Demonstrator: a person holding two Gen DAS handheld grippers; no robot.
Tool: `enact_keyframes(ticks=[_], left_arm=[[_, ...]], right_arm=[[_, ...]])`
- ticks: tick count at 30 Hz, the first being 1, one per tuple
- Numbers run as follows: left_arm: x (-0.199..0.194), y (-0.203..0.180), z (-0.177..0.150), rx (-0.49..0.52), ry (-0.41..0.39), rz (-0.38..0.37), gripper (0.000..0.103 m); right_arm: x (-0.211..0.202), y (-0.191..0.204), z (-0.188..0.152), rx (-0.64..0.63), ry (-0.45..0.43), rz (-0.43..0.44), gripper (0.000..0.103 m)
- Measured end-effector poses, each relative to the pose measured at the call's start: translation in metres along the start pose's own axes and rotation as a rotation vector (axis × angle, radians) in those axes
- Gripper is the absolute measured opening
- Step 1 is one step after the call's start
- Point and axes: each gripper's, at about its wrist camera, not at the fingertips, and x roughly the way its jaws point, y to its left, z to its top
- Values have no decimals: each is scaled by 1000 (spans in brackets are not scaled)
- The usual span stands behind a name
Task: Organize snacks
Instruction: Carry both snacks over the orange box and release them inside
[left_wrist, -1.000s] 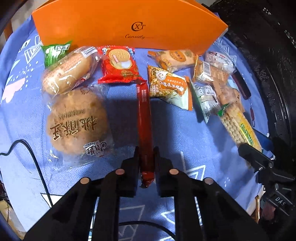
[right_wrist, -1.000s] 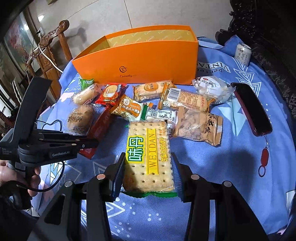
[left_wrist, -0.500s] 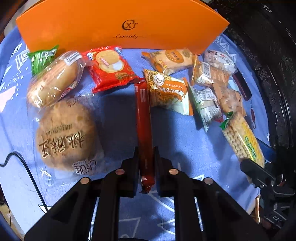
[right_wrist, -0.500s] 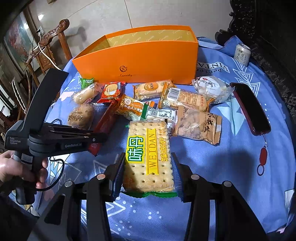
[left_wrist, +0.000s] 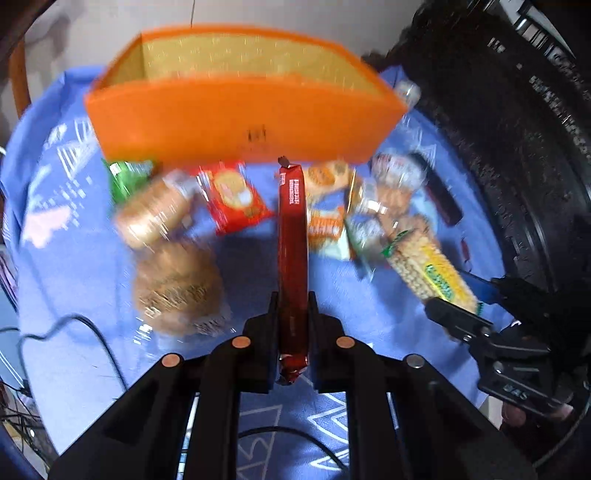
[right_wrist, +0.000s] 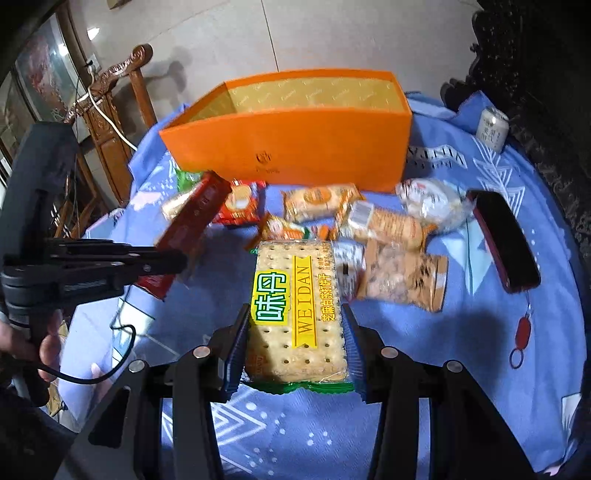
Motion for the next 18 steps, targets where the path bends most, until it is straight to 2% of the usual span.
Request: enact_keyframes(ticks=[4,8,12,18], left_arm=[[-44,2,26,36,-117,17,12],[-82,4,76,46,-254,29,12],[-97,12,126,35,-331,57,12],[-95,28,188,12,-373,86,12]], right_arm=[[-22,7,38,-34,-108,13,47],[-41,9,90,-46,-224,28,47],[-47,10,144,-54,-302,27,47],[-27,2,216,-41,-336,12,47]])
